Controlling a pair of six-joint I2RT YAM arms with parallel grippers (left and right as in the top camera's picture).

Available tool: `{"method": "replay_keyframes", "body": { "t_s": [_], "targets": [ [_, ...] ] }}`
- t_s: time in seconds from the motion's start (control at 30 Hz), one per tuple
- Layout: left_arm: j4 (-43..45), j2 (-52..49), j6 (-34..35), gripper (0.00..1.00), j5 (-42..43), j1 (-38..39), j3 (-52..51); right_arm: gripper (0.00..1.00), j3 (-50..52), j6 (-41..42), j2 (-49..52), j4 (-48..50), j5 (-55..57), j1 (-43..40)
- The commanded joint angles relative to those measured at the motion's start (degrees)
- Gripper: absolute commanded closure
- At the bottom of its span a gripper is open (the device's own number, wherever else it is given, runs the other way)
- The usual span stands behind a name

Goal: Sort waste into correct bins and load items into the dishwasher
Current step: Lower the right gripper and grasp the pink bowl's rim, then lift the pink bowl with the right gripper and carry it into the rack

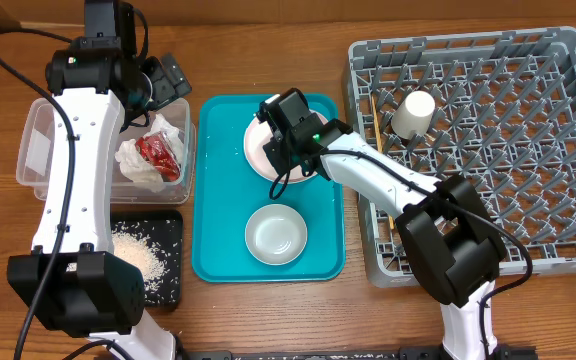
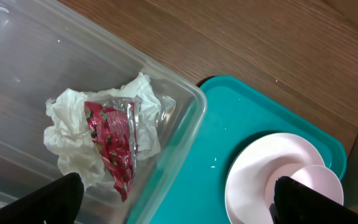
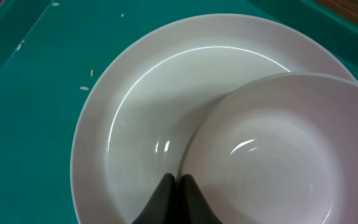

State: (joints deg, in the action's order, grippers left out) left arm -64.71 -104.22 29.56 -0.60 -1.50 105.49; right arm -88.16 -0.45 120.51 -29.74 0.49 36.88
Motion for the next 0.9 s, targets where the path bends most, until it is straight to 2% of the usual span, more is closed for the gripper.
{"method": "replay_keyframes", "body": {
  "t_s": [0.0,0.23,0.43,0.57,0.73,0.87],
  "targets": [
    [0.2,0.8,-0.7,0.0,0.2,0.3,0.8,0.96,0.0,0.0,-1.7,0.1,0.1,0.1],
    [0.2,0.8,-0.7,0.0,0.2,0.3,0.8,0.96,-0.2,0.3,-6.8,-0.4,-0.2,0.1],
    [0.2,0.8,-0.7,0.0,0.2,0.3,0.8,0.96,-0.2,0.9,-15.0,-3.5,-0.6,0.0],
    [0.2,0.8,-0.7,0.0,0.2,0.3,0.8,0.96,-0.2,8.3,-21.1,-8.6,-0.8,-1.3],
    [0.2,0.8,-0.7,0.0,0.2,0.3,0.8,0.96,-0.2,11.0,-27.3,-16.6,-10.5,-5.8],
    [0.2,0.8,-0.7,0.0,0.2,0.3,0.8,0.96,-0.2,12.7,-28.5,-23.7,-19.5,-12.2]
  ]
}}
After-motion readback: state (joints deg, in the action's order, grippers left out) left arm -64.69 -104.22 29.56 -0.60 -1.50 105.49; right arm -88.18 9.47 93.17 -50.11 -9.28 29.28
